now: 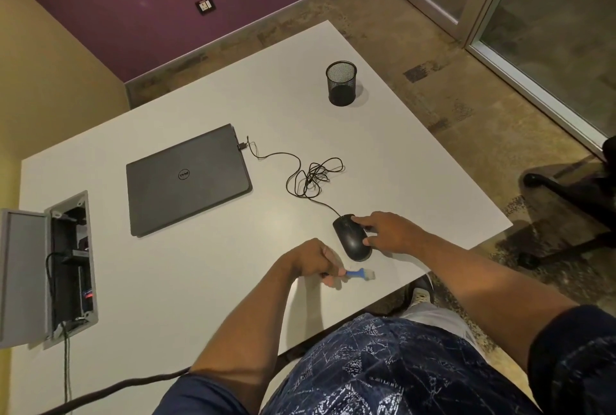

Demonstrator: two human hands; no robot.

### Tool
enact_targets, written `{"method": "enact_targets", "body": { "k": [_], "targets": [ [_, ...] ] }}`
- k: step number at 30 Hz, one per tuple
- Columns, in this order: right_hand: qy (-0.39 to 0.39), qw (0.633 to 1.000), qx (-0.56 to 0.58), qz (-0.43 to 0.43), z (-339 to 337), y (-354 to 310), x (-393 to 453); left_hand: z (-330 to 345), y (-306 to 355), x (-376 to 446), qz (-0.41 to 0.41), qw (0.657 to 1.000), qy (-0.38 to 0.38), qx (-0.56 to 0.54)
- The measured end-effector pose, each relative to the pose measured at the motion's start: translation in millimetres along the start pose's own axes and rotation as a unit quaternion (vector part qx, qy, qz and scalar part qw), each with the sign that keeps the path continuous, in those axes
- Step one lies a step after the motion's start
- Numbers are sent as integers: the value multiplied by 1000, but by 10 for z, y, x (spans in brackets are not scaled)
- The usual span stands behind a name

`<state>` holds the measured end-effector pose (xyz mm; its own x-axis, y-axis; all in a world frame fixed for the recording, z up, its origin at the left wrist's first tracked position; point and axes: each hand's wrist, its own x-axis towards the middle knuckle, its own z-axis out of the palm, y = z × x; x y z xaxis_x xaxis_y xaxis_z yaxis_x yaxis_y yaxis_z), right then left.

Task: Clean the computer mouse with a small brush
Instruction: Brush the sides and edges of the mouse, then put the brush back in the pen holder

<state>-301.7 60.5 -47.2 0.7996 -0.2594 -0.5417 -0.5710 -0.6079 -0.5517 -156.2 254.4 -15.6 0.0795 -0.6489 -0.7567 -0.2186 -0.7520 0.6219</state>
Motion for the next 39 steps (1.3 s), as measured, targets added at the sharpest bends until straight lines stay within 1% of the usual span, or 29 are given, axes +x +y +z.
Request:
{"method": "enact_targets", "body": {
  "k": [2, 4, 5, 6, 7, 8, 9, 11, 13, 17, 19, 21, 22, 24, 26, 27, 31, 35, 37, 39],
  "targets": [
    [0, 1000, 3, 0, -3, -9, -9, -27, 1, -22, 7, 998, 35, -49],
    [2, 1000, 7, -1, 0, -9, -16, -75, -3, 3, -7, 997, 74, -30],
    [2, 1000, 7, -1, -1, -7, -19, -97, 2, 8, -21, 997, 73, 21],
    [3, 1000, 5, -2, -3, -2, -18, -113, 15, 0, -35, 995, 54, 81],
    [4, 1000, 3, -2, -7, -2, -18, -141, 28, -13, -42, 992, 24, 114],
    [4, 1000, 2, -3, -9, -1, -21, -166, 44, -28, -39, 993, -5, 110],
    [3, 1000, 3, -2, -13, -8, -26, -195, 71, -48, -33, 996, -28, 83],
    [2, 1000, 7, 0, -13, -16, -29, -248, 99, -78, -15, 999, -33, 27],
    [4, 1000, 10, 1, -11, -18, -31, -292, 108, -88, 9, 1000, -5, -18],
    [8, 1000, 5, -3, -10, -15, -48, -327, 71, -56, 15, 991, 63, -119],
    [21, 999, 34, -4, -6, -6, -74, -312, 71, -36, 25, 981, 75, -177],
    [55, 996, 71, 2, -7, 2, -100, -276, 103, -7, 35, 971, 92, -218],
    [81, 992, 102, 7, -12, -6, -113, -261, 138, 4, 37, 967, 104, -228],
    [130, 970, 205, 11, -43, -63, -148, -231, 231, 29, 44, 961, 128, -242],
    [144, 944, 296, 2, -116, -163, -191, -202, 339, 70, 58, 952, 143, -264],
    [142, 938, 317, -7, -157, -211, -208, -189, 397, 95, 63, 947, 149, -277],
    [121, 917, 378, -37, -271, -379, -207, -162, 625, 196, 74, 925, 174, -328],
    [168, 889, 426, -26, -371, -436, -135, -186, 793, 305, 93, 897, 206, -379],
    [182, 881, 436, -26, -448, -442, -100, -229, 858, 359, 89, 878, 224, -413],
    [193, 877, 440, -16, -531, -445, -57, -288, 912, 421, 81, 867, 241, -428]
  ]
}}
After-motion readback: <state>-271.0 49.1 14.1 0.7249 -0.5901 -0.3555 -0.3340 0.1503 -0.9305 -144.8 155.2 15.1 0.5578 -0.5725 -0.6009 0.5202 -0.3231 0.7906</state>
